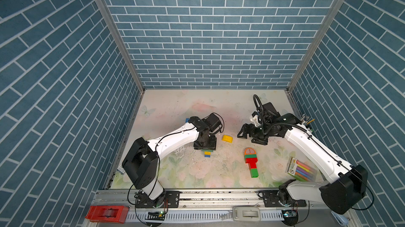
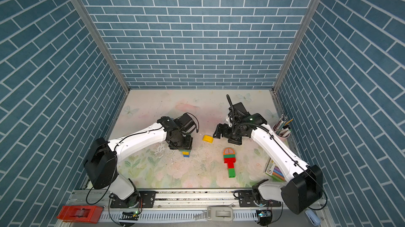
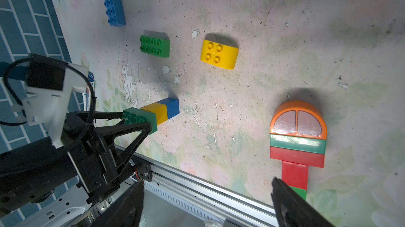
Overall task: Assemble an ice cream with lego
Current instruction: Assemble the lego brick with the lego brick.
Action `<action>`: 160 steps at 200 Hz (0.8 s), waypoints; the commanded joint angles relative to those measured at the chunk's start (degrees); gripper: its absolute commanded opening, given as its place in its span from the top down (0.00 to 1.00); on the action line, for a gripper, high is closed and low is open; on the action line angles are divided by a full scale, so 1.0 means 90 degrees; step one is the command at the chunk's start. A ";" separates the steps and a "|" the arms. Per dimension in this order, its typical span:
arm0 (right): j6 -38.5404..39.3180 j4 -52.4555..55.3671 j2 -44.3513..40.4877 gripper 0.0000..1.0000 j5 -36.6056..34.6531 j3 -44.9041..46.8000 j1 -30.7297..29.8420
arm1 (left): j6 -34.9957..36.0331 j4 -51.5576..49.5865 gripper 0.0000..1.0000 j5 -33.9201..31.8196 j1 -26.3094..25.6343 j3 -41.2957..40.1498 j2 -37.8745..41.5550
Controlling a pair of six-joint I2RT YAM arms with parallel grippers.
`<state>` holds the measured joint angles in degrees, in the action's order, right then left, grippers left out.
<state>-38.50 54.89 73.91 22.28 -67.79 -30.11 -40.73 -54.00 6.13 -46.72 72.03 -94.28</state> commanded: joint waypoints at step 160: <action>0.0266 -0.0520 -0.0729 0.09 -0.0624 0.0899 -0.0033 | -0.0473 0.0249 1.00 0.0124 -0.0082 -0.0917 -0.0499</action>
<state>-38.50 51.33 69.14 19.27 -60.23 -30.11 -46.02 -50.35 6.28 -46.74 68.49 -91.90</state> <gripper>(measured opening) 0.908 0.670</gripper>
